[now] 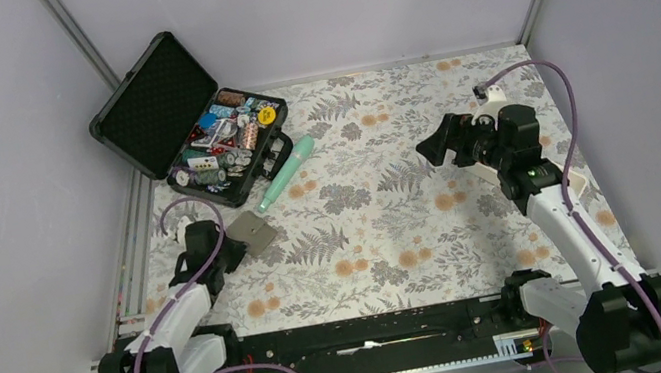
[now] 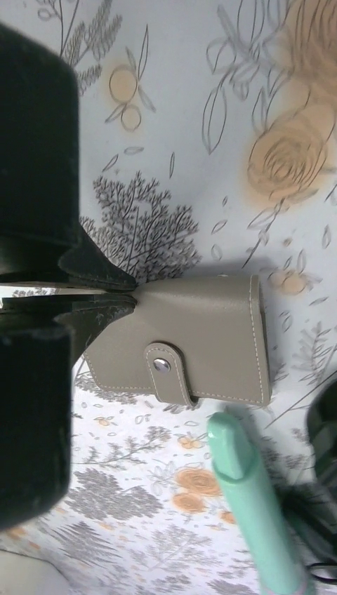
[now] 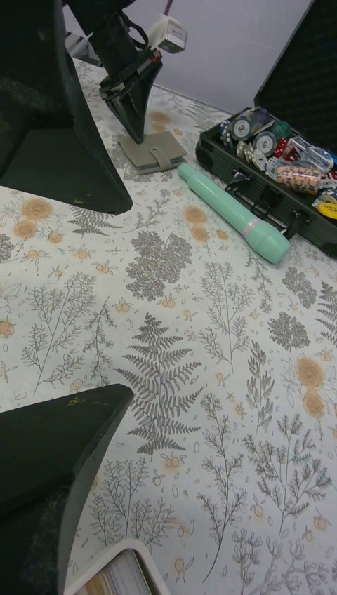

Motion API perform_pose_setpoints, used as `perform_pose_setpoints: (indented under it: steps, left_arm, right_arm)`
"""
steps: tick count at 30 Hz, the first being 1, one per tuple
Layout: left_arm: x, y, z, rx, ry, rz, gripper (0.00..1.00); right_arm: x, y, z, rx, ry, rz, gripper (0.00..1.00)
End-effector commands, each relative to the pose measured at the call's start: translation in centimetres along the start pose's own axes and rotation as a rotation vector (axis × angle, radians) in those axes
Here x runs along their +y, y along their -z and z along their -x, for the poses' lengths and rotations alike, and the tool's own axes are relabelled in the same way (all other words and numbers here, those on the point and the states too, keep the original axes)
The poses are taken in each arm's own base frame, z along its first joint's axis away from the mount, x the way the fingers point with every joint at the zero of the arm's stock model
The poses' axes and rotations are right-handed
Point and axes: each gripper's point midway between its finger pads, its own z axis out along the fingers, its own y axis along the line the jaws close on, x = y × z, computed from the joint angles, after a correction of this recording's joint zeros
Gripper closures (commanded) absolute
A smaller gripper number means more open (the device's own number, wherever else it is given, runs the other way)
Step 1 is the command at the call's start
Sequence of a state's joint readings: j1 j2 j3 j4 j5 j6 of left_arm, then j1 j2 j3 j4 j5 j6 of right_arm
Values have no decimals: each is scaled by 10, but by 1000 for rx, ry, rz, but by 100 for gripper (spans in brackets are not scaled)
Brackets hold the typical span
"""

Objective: Put the credit cards into the card holder
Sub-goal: Pick up the card holder from the center of the board.

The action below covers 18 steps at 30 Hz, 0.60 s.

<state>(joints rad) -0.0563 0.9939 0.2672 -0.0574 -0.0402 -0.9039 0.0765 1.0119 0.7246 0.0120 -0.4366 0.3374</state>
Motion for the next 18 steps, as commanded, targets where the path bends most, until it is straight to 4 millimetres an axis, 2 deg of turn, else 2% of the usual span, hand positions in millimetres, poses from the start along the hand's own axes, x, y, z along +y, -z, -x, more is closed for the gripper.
perform_pose_setpoints:
  steps: [1, 4, 11, 18]
  left_arm:
    - [-12, 5, -12, 47, -113, -44, 100]
    - [-27, 8, -22, 76, -194, -85, 100]
    - [-72, 17, -51, 137, -412, -230, 100]
    - [-116, 30, -84, 229, -565, -468, 100]
  right_arm:
    - [31, -1, 16, -13, 56, 118, 1]
    - [49, -8, 2, 45, 98, 168, 1]
    - [111, -20, -49, 225, 154, 401, 12]
    - [146, -19, -97, 360, 183, 586, 21]
